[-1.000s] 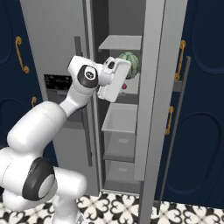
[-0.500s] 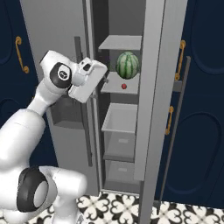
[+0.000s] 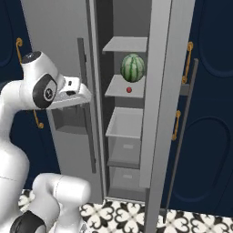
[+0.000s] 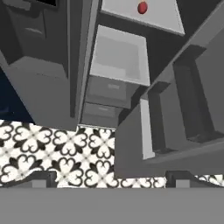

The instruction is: Take the strawberry from the fridge and place it on top of the pancake, located on the dining counter.

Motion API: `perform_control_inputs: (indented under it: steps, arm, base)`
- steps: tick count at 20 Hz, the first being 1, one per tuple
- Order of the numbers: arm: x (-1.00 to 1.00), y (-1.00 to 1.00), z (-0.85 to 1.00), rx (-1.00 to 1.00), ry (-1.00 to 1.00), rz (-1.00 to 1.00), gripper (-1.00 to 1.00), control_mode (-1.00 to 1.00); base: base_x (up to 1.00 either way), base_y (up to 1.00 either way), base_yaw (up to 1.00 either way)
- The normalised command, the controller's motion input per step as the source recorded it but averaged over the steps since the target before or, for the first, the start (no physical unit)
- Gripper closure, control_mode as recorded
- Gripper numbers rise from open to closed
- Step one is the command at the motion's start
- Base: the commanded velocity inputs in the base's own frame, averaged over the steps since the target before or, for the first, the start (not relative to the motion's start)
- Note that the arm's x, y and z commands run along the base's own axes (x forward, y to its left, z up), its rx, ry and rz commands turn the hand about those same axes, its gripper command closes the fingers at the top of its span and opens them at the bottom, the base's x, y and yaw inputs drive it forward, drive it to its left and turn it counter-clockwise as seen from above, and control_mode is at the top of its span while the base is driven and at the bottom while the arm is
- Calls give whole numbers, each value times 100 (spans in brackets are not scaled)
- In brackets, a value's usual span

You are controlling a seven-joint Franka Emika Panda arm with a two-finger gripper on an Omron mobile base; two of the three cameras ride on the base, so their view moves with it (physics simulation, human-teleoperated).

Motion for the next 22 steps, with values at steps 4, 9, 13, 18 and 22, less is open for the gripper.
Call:
perform_control_inputs:
  steps: [4, 9, 13, 18, 22]
  arm:
    - [-100, 39, 0, 45, -7, -30, -100, -100]
    - [-94, 0, 2, 30, 1, -16, -100, -100]
    - [-73, 10, 1, 5, -3, -12, -100, -100]
    - [-9, 0, -21, -28, 29, 2, -100, -100]
    - [-7, -9, -35, -14, 4, 12, -100, -100]
  base:
    - [0, 0, 0]
    - [0, 0, 0]
    - [0, 0, 0]
    - [0, 0, 0]
    - [0, 0, 0]
